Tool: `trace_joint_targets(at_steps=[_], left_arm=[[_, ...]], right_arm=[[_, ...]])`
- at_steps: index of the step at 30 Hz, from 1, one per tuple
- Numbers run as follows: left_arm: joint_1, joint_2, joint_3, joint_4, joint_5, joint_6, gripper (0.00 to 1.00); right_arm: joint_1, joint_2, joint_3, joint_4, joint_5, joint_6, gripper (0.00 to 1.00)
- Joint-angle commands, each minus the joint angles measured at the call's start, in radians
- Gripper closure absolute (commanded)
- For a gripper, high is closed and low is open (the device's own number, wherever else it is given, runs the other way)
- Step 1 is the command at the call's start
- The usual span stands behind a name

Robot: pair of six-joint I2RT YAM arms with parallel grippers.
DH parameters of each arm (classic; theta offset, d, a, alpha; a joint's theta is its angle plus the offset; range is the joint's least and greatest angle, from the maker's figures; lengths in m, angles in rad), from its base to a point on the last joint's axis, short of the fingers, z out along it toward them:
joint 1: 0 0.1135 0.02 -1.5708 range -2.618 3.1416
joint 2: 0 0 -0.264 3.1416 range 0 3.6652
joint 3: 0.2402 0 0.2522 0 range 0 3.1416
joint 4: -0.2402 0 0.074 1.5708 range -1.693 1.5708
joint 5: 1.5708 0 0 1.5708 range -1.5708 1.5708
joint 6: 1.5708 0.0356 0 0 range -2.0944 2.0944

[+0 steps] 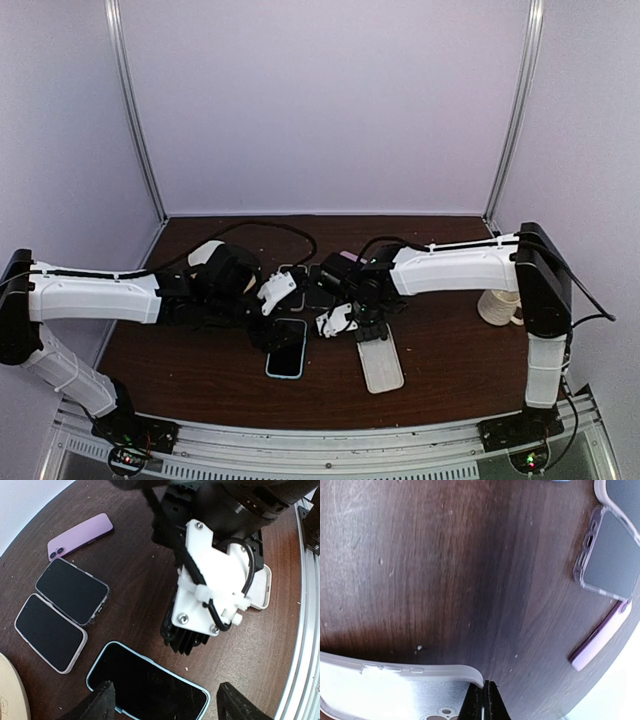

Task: Put the phone into the phone case
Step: Move the phone case to the center of the board.

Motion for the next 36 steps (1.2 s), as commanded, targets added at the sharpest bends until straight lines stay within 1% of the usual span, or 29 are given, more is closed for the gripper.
trace_joint_targets(at_steps=[1,5,11,18,20,21,22,23,24,26,27,28,29,31,33,35,36], left_arm=[[0.008,-0.007,-0.001,0.044,-0.022,-0.016,0.26],[0.008,-0.004,0.005,0.031,-0.029,-0.013,0.26],[0.008,0.003,0.016,0.016,-0.031,-0.009,0.26],[0.008,0.004,0.02,0.006,-0.038,-0.005,0.26],[0.008,0.004,0.022,0.002,-0.039,-0.005,0.26],[0.008,0.004,0.022,0.002,-0.038,-0.005,0.26],[0.008,0.005,0.022,0.004,-0.036,-0.004,0.26],[0.008,0.006,0.023,0.003,-0.035,-0.004,0.26],[0.008,0.007,0.025,0.0,-0.033,-0.003,0.26],[0.008,0.008,0.033,-0.008,-0.032,-0.002,0.26],[0.008,0.008,0.035,-0.013,-0.034,0.0,0.26],[0.009,0.005,0.037,-0.016,-0.036,0.002,0.25],[0.008,0.003,0.036,-0.016,-0.036,0.002,0.25],[0.008,-0.001,0.035,-0.015,-0.036,0.002,0.24],[0.009,0.001,0.036,-0.012,-0.031,0.001,0.23],[0.012,0.013,0.044,-0.014,-0.025,0.001,0.21],[0.016,0.022,0.051,-0.019,-0.018,0.001,0.21]], right_arm=[[0.002,0.024,0.045,0.03,-0.027,-0.08,1.0],[-0.022,0.05,0.04,0.016,-0.045,-0.038,1.0],[-0.08,0.024,-0.034,0.059,-0.103,0.009,0.99],[-0.096,0.025,-0.065,0.081,-0.122,0.04,0.98],[-0.103,0.026,-0.069,0.074,-0.12,0.044,0.95],[-0.104,0.026,-0.065,0.068,-0.115,0.05,0.89],[-0.106,0.025,-0.056,0.062,-0.108,0.057,0.8],[-0.107,0.022,-0.041,0.052,-0.1,0.067,0.66],[-0.111,0.018,-0.023,0.037,-0.1,0.079,0.55],[-0.126,-0.001,0.025,0.008,-0.116,0.111,0.4],[-0.137,-0.018,0.046,0.009,-0.136,0.133,0.27],[-0.15,-0.039,0.063,0.016,-0.159,0.159,0.05],[-0.164,-0.06,0.076,0.03,-0.189,0.186,0.01],[-0.209,-0.102,0.095,0.09,-0.274,0.267,0.01],[-0.269,-0.11,0.118,0.15,-0.339,0.357,0.0],[-0.322,-0.064,0.185,0.147,-0.355,0.423,0.01],[-0.343,-0.01,0.233,0.124,-0.357,0.441,0.01]])
